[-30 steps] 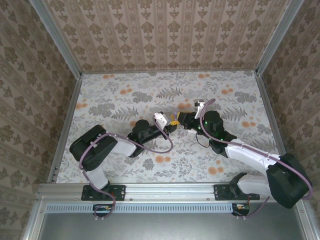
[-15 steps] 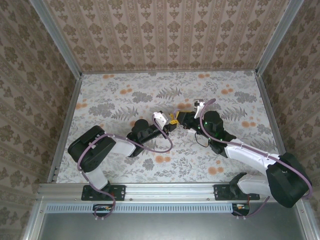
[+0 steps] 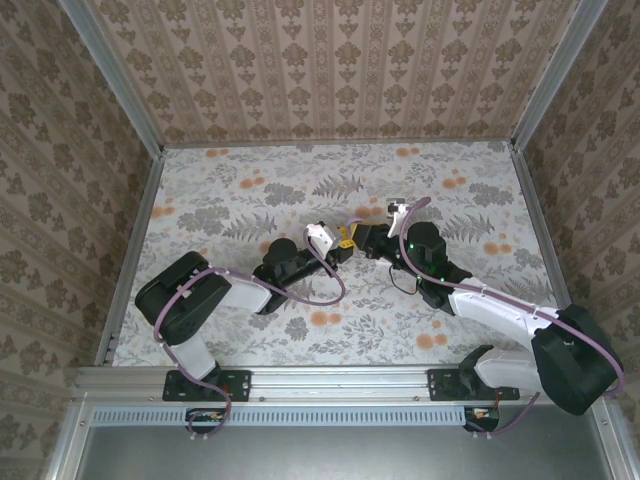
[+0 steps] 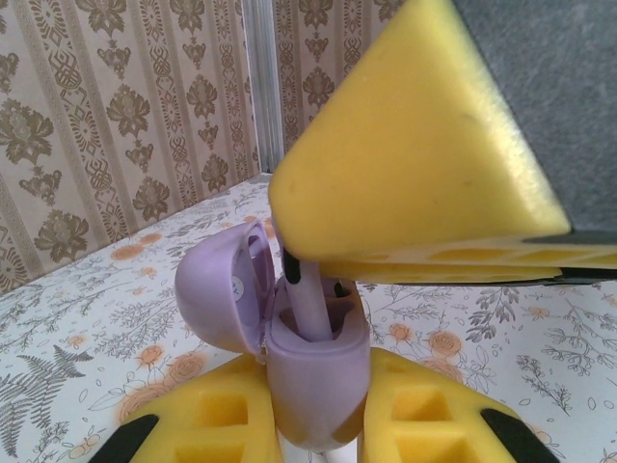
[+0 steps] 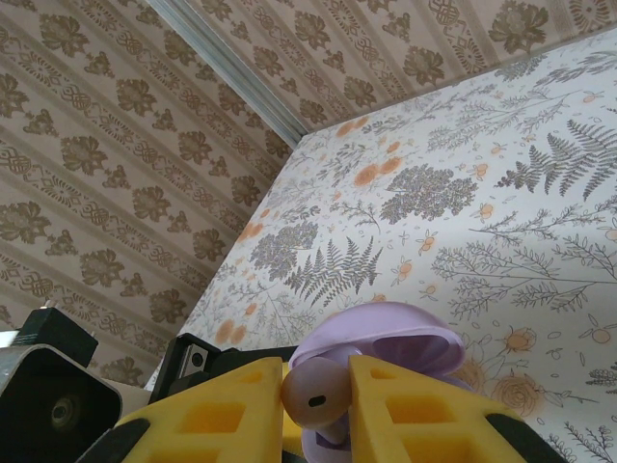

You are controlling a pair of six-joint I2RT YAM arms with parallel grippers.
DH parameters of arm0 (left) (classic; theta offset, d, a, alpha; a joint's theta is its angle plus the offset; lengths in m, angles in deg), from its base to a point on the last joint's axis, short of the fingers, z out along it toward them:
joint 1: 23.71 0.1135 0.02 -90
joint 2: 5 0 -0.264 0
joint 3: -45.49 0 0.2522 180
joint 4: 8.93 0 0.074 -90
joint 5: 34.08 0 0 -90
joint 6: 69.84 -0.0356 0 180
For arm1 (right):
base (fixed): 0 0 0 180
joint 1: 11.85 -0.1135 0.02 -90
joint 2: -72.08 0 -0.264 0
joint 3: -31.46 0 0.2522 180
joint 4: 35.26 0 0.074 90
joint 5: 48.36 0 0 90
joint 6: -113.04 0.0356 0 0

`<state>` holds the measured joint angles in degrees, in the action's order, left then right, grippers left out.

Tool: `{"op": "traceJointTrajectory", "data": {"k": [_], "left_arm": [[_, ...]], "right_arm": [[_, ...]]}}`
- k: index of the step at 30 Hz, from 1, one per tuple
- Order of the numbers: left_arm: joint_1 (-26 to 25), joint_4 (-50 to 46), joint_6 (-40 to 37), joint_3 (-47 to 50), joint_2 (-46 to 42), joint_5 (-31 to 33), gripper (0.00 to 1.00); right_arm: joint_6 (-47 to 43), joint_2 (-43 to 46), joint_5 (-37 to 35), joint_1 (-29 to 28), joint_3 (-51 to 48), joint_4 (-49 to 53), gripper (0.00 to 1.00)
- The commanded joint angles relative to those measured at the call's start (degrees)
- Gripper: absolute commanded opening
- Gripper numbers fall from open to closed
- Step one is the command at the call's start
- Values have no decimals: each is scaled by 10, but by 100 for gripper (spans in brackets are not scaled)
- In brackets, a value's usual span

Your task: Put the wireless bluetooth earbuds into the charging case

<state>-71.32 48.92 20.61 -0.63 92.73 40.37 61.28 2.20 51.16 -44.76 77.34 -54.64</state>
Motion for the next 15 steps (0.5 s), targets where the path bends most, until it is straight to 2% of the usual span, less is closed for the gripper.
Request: {"op": "traceJointTrajectory", "data": {"k": [1, 8, 15], "left_arm": [[-3, 25, 7, -13, -21, 6, 1], [-3, 25, 5, -11, -24, 5, 1], [-3, 24, 4, -11, -24, 3, 2]], "right_arm": [[8, -9, 23, -5, -6, 4, 23], [2, -6, -25, -5, 3, 79, 24], [2, -10, -25, -6, 8, 80, 28]]}}
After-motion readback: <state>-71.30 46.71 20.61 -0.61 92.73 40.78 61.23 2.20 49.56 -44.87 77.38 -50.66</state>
